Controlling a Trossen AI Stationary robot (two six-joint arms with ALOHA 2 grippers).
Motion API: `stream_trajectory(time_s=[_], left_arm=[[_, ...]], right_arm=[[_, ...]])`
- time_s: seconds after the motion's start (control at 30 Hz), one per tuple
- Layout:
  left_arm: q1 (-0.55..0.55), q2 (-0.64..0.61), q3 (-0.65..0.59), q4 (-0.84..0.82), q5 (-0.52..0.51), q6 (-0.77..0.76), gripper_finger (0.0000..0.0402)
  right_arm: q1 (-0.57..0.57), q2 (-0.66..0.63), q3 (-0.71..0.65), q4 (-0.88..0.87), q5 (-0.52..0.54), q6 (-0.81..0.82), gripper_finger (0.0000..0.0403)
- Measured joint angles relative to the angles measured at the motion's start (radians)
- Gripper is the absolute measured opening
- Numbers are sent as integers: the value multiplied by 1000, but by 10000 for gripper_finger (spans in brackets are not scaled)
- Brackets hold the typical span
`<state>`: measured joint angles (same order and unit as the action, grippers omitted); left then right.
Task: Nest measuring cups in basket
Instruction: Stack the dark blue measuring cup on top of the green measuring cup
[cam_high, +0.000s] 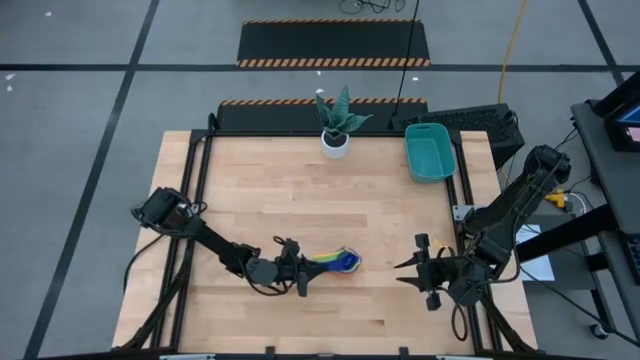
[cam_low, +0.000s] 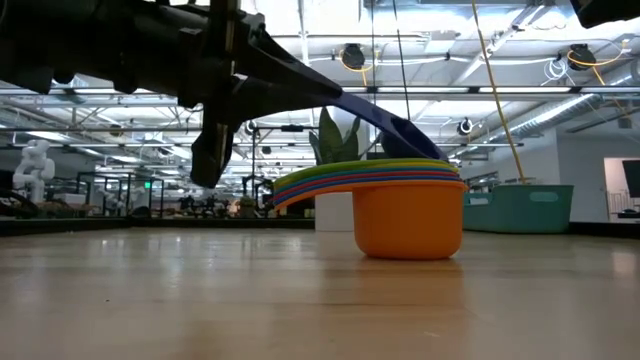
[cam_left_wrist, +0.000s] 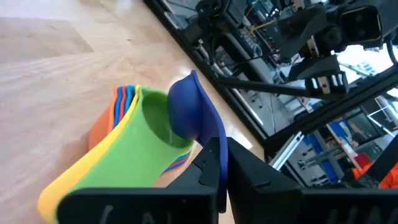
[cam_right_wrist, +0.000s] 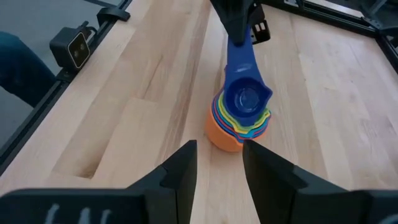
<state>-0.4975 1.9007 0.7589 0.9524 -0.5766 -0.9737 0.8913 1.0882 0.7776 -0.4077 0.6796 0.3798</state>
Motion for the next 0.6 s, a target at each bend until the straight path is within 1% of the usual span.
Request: stream_trajectory(time_s=[0.07,0.3,0.37,0.5,0.6], left_arm=[[0,0,0,-1,-1,7,27],[6,0,0,-17,-8,68,116],[6,0,0,-17,-16,109,140],[6,-2,0,-11,-80,238,185],[7,-21,0,-12,-106,311,217]], right_arm=[[0,0,0,0,0,0,123],[0,0,0,0,0,1,123],[0,0,0,0,-1,3,123],[0,0,0,0,-2,5,123],[0,0,0,0,-3,13,123]])
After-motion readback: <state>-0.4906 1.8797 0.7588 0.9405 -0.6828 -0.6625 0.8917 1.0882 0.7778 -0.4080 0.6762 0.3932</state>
